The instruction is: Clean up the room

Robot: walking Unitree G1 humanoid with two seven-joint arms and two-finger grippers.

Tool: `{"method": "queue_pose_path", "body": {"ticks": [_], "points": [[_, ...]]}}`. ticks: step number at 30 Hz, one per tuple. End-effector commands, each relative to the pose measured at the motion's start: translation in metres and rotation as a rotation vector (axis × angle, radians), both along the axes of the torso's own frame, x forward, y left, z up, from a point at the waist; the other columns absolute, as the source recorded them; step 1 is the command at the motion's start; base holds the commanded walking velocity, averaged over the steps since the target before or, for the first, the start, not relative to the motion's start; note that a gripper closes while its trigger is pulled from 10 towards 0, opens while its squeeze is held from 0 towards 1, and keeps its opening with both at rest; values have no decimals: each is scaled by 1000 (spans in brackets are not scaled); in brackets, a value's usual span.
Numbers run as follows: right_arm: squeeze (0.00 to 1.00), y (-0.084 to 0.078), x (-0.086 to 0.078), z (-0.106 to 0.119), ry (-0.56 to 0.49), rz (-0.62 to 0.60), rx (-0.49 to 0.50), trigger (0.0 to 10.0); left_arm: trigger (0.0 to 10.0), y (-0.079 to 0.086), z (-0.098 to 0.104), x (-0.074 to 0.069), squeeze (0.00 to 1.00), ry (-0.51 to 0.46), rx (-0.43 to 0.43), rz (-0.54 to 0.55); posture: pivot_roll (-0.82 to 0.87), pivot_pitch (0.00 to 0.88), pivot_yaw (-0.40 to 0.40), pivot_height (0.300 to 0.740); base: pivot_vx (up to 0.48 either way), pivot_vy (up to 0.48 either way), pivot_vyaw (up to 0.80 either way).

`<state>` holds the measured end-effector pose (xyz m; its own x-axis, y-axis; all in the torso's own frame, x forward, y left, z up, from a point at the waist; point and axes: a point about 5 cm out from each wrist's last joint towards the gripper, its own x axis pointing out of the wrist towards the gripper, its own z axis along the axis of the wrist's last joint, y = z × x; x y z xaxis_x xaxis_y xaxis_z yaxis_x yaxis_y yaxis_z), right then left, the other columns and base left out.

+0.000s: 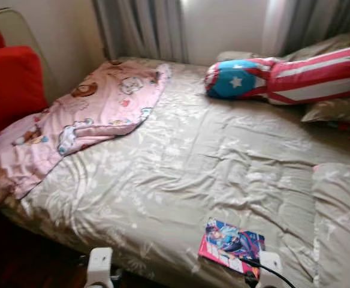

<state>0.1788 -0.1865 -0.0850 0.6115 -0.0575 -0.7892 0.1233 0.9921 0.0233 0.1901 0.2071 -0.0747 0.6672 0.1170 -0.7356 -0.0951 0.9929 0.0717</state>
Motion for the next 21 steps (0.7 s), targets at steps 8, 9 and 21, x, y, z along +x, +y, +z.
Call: {"method": "queue_pose_path", "body": {"ticks": [8,9,21], "points": [[0,3,-8,-4,29,2,10,10000,10000,-2,-4,-7,0,31,7,-14,-41,24,27,740,0,480,0],[0,3,-9,-4,32,3,9,10000,10000,-2,-4,-7,0,32,8,-15,-41,25,27,740,0,480,0],[0,-3,-15,-6,37,-19,5,10000,10000,0,-4,-8,0,38,15,-21,-33,70,23,740,0,480,0]]}}
